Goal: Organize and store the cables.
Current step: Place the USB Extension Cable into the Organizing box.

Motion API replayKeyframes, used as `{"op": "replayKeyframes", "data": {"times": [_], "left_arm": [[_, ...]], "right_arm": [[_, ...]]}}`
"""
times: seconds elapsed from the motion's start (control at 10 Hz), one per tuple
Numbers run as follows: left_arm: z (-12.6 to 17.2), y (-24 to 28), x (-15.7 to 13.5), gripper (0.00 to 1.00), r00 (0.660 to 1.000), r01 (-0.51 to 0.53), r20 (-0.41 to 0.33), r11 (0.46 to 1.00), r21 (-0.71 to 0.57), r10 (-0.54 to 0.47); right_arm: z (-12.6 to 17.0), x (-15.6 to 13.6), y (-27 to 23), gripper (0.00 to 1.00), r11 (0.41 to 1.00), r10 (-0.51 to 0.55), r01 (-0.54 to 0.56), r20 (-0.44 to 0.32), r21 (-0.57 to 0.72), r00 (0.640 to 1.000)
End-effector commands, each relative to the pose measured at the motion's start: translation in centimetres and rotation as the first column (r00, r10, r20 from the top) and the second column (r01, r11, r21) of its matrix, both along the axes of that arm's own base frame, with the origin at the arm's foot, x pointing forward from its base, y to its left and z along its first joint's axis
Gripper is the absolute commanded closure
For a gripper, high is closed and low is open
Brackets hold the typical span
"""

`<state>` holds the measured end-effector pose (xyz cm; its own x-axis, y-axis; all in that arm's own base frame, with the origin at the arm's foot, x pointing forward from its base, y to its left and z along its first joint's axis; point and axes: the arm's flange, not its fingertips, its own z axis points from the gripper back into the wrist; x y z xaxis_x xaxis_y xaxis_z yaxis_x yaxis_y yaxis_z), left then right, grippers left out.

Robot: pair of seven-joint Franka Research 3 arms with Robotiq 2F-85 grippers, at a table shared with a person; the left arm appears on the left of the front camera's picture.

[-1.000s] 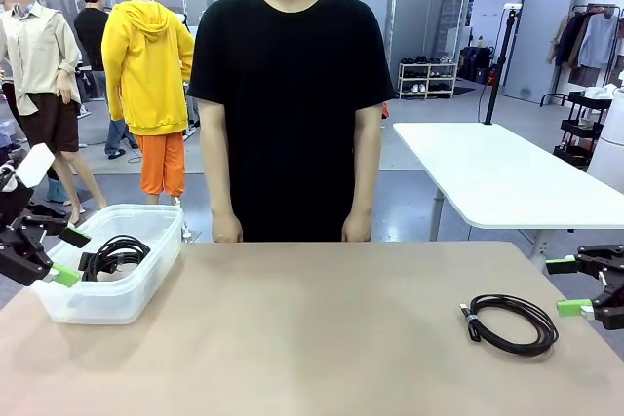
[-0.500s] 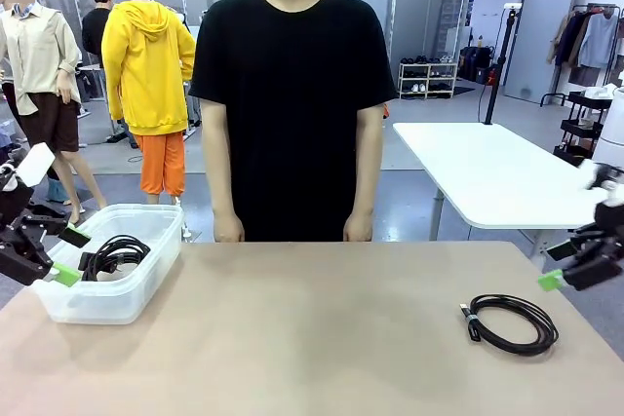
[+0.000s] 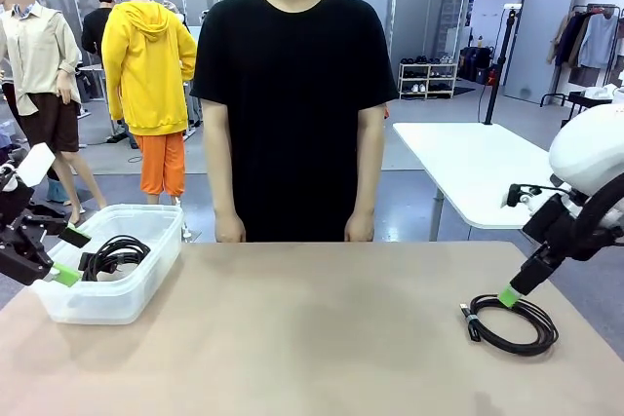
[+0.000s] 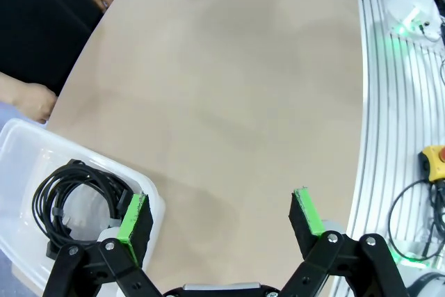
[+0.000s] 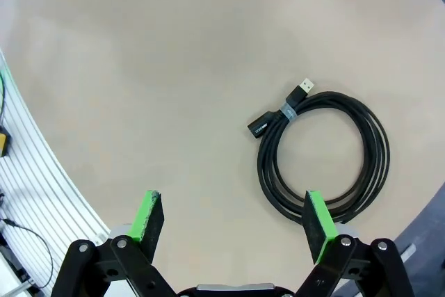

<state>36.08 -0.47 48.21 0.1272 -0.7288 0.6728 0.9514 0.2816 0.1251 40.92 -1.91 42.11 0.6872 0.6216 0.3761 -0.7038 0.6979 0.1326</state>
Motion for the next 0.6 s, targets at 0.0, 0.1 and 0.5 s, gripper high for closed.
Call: {"op": "replayKeyframes", "data": {"times": [0.0, 0.1, 0.5], "left_arm": [[0.1, -0.2, 0.1, 0.00, 1.000, -0.011, -0.003, 1.000, -0.001, 0.011], [0.1, -0.2, 0.1, 0.00, 1.000, -0.011, -0.003, 1.000, -0.001, 0.011], [0.1, -0.2, 0.1, 0.00, 1.000, -0.011, -0.003, 1.000, -0.001, 0.011]], "right_arm": [[1.5, -1.2, -0.9, 0.00, 1.000, -0.017, 0.016, 0.055, 0.012, 0.998], [1.5, -1.2, -0.9, 0.00, 1.000, -0.017, 0.016, 0.055, 0.012, 0.998], [-3.1, 2.9, 2.2, 0.00, 0.972, -0.232, 0.224, -0.165, -0.070, 0.959]]}}
